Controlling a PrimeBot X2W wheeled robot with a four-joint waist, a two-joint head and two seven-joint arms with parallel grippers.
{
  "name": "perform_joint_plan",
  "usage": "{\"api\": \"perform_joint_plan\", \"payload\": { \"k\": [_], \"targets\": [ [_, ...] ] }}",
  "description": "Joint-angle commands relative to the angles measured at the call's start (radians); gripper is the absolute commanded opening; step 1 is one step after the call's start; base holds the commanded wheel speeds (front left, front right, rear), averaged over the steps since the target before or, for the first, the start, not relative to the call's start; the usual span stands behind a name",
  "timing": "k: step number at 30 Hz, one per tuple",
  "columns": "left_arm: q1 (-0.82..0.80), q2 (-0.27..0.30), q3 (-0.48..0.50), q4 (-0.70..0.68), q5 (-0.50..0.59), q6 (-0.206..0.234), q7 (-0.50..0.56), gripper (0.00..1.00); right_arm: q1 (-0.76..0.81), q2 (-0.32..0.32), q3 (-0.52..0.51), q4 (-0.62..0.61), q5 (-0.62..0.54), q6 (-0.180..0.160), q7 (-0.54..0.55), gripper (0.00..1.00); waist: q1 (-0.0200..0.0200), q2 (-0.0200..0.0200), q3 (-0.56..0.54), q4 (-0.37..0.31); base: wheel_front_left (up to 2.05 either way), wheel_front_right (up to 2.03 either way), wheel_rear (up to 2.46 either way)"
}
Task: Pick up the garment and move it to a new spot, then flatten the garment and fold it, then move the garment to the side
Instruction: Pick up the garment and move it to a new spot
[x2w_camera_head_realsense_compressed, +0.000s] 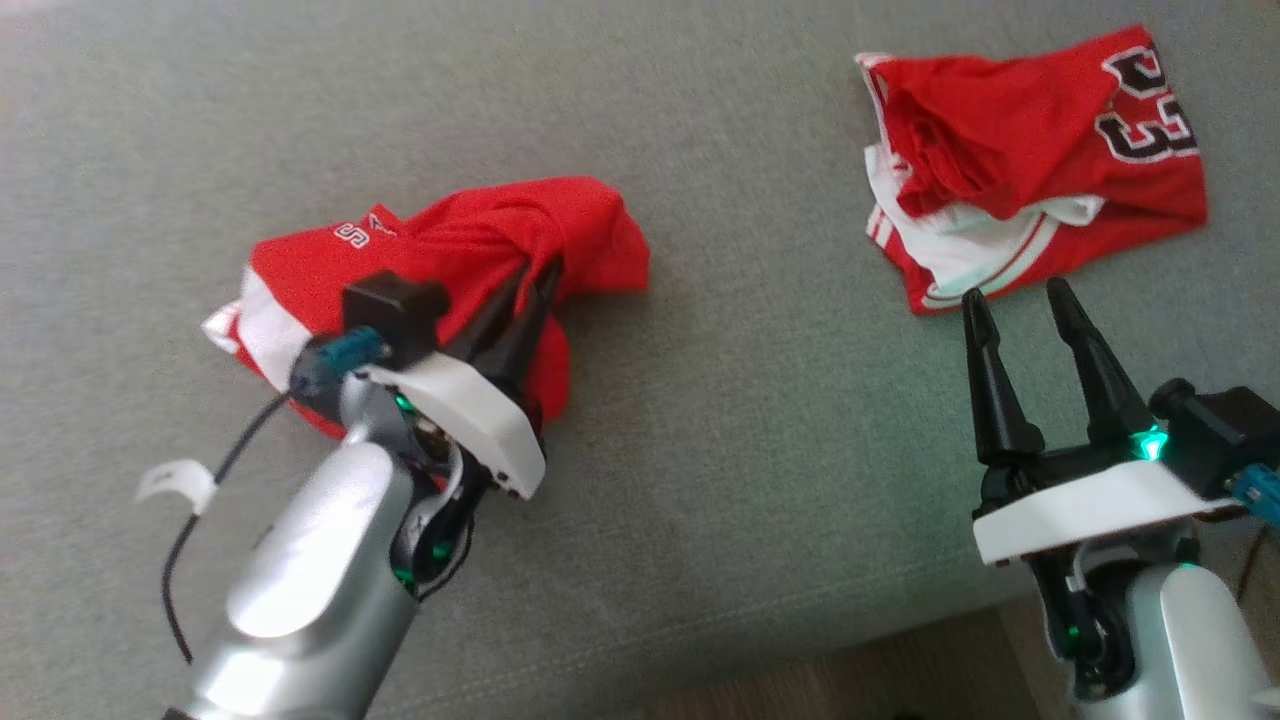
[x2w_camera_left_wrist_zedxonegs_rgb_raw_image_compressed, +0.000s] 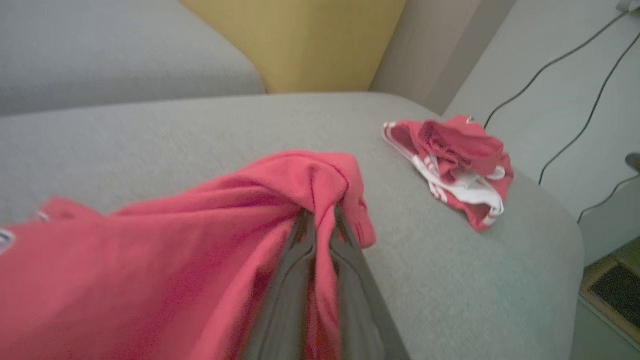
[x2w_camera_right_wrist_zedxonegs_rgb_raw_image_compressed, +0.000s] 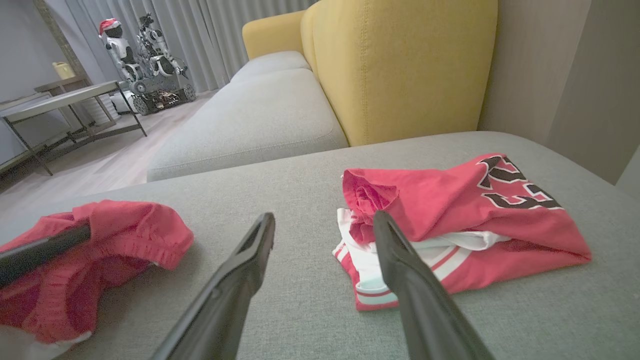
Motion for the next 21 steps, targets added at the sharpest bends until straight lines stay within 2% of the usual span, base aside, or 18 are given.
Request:
{"api": "perform_joint_plan", "payload": {
  "k": [1, 3, 4, 5, 10, 13, 16, 21],
  "targets": [
    [-0.041, 0.005, 0.024, -0.007, 0.005, -0.008, -0.014, 0.00, -0.036, -0.005, 0.025, -0.029, 0.008, -0.001, -0.012, 1.00, 0.0000, 0.0000, 0.034, -0.026, 0.00, 0.00, 0.00],
    [-0.051, -0.009, 0.010, 0.044, 0.008, -0.021, -0.036, 0.00, -0.042, -0.005, 0.027, -0.021, 0.012, -0.001, -0.019, 1.00, 0.0000, 0.0000, 0.041, -0.025, 0.00, 0.00, 0.00],
    [-0.053, -0.016, 0.007, 0.064, 0.006, -0.026, -0.049, 0.65, -0.044, -0.005, 0.029, -0.016, 0.013, -0.001, -0.022, 1.00, 0.0000, 0.0000, 0.042, -0.023, 0.00, 0.00, 0.00],
    [-0.056, -0.022, 0.003, 0.078, 0.006, -0.030, -0.063, 1.00, -0.047, -0.005, 0.030, -0.010, 0.015, -0.001, -0.023, 1.00, 0.0000, 0.0000, 0.041, -0.019, 0.00, 0.00, 0.00],
    [-0.043, -0.043, -0.003, 0.084, -0.008, -0.049, -0.134, 1.00, -0.047, -0.005, 0.026, 0.013, 0.013, -0.001, -0.026, 1.00, 0.0000, 0.0000, 0.010, 0.019, 0.00, 0.00, 0.00],
    [-0.020, -0.038, 0.010, 0.038, -0.003, -0.038, -0.165, 1.00, -0.045, -0.005, 0.024, 0.021, 0.010, -0.001, -0.021, 1.00, 0.0000, 0.0000, -0.019, 0.048, 0.00, 0.00, 0.00],
    [0.011, -0.014, 0.040, -0.028, 0.010, -0.006, -0.181, 1.00, -0.041, -0.005, 0.020, 0.023, -0.003, -0.001, -0.012, 1.00, 0.0000, 0.0000, -0.048, 0.079, 0.00, 0.00, 0.00],
    [0.068, 0.046, 0.121, -0.122, 0.034, 0.076, -0.192, 1.00, -0.032, -0.005, 0.016, 0.023, -0.018, -0.001, 0.004, 1.00, 0.0000, 0.0000, -0.094, 0.128, 0.00, 0.00, 0.00]
  ]
}}
